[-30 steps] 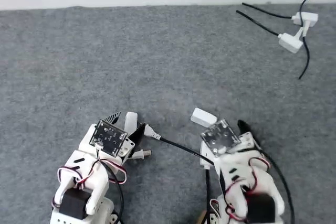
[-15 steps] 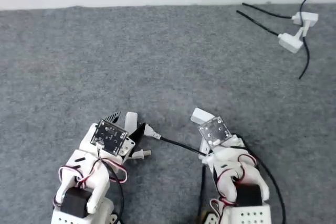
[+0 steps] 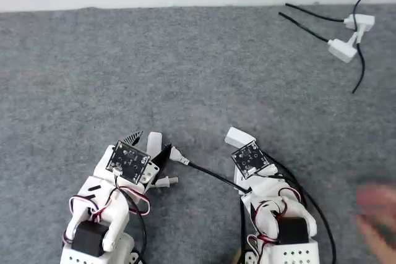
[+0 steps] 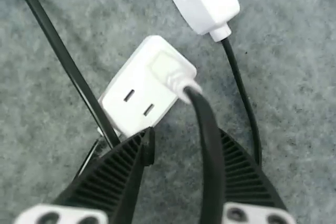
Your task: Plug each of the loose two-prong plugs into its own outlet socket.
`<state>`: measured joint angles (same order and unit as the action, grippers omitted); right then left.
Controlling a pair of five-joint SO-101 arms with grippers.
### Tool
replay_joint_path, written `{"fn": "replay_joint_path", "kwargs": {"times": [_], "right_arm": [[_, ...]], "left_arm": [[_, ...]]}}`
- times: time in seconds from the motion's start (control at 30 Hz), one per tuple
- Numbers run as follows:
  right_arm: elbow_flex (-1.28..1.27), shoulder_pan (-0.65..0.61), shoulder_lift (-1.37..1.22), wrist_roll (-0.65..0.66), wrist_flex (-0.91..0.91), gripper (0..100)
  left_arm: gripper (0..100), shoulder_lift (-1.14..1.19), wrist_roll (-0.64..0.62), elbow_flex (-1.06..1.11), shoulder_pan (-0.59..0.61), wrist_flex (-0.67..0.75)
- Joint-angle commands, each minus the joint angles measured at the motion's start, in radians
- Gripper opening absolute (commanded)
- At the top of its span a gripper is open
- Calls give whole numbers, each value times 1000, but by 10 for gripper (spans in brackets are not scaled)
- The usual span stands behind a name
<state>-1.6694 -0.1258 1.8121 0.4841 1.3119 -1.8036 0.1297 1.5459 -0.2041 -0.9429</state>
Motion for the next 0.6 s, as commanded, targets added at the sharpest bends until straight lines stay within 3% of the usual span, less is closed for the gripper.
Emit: {"fn": "replay_joint_path", "kwargs": {"times": [0.0, 0.57], "right_arm": [[-14, -12, 1, -3, 7, 177], [-14, -12, 1, -3, 7, 177]], "left_arm": [[239, -6, 6, -7, 5, 37], [239, -5, 8, 21, 0, 69]]}}
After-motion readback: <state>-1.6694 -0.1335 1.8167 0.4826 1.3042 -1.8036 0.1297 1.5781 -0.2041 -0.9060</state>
